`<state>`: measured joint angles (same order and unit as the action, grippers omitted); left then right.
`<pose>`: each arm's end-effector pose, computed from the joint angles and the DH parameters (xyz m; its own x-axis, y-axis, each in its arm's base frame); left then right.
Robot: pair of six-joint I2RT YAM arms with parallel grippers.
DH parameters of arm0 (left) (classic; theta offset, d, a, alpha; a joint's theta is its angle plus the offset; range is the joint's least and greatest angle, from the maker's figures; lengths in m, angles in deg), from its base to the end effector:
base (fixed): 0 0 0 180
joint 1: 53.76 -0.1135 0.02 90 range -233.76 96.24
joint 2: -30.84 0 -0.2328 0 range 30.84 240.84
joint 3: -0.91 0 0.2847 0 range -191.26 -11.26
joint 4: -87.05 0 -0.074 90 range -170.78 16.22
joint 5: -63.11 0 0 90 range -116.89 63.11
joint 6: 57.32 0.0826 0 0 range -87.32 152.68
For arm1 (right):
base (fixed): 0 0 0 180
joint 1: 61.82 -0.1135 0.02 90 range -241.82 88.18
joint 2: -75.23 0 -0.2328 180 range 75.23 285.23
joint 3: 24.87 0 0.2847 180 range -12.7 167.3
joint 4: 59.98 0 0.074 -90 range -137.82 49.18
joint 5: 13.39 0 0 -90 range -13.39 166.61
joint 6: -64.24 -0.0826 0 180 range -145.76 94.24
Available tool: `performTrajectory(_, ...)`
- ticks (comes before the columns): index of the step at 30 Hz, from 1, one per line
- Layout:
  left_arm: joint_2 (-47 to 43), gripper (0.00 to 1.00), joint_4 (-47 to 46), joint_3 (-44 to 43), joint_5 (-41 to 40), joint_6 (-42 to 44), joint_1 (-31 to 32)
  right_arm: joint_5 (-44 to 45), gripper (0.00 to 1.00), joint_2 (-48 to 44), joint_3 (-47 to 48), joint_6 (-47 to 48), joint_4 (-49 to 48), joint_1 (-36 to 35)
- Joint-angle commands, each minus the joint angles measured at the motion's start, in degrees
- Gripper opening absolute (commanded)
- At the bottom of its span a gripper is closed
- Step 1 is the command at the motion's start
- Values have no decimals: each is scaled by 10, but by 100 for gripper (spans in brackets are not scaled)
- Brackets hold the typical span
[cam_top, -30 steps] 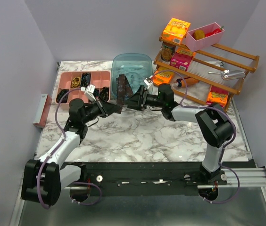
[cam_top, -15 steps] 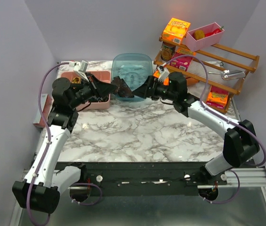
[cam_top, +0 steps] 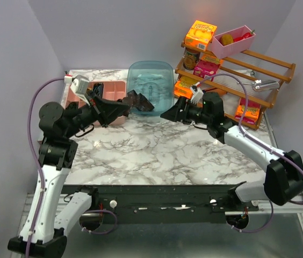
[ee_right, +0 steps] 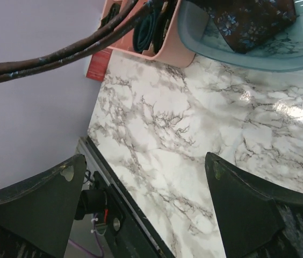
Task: Roll the ties
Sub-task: Pick up the tie from the bin, then place the tie at the center of the board.
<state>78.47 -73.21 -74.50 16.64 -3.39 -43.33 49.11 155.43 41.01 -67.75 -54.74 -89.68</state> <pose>0.2332 -0.1008 0.4369 -0.3610 -0.3676 -0.8571 0.7292 0.4616 -0.5051 0.3314 0.2183 0.2232 -0.7547 0.2723 -0.5969 -0.3960 0.5364 0.7453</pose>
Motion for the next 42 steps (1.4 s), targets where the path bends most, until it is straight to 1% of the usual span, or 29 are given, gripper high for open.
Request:
performTrajectory(1,-75,0,20,30,65,-7,-3,12,100,-48,-78,3,-17,-6)
performTrajectory(4,-134,0,23,67,75,-6,-2,8,100,-68,-127,-19,-53,-8)
performTrajectory(6,-162,0,33,72,102,-8,-2,-4,100,-70,-165,-41,-74,-8)
performTrajectory(9,-189,0,65,58,132,0,-2,-20,100,-64,-180,-57,-100,-12)
performTrajectory(10,-193,0,91,40,133,8,-2,-24,100,-61,-178,-58,-100,-14)
performTrajectory(11,-196,0,98,32,136,18,-2,-25,100,-58,-174,-58,-96,-15)
performTrajectory(16,-174,0,115,-32,201,17,-2,-44,100,-34,-129,-68,-94,-18)
performTrajectory(18,-170,0,115,-45,207,19,-2,-51,100,-7,-114,-77,-99,-19)
performTrajectory(21,-164,0,115,-63,225,18,-2,-66,100,31,-95,-107,-127,-19)
performTrajectory(22,-163,0,120,-71,227,20,-2,-71,100,40,-92,-117,-156,-20)
performTrajectory(24,-163,0,119,-72,238,20,-2,-74,100,62,-80,-135,-171,-23)
performTrajectory(29,-171,0,62,-64,270,-16,-2,-86,100,135,-36,-170,-202,-26)
performTrajectory(37,-186,0,25,-73,308,-44,-2,-88,100,224,26,-213,-240,-37)
performTrajectory(42,-194,0,23,-67,314,-47,-2,-76,100,286,75,-226,-229,-40)
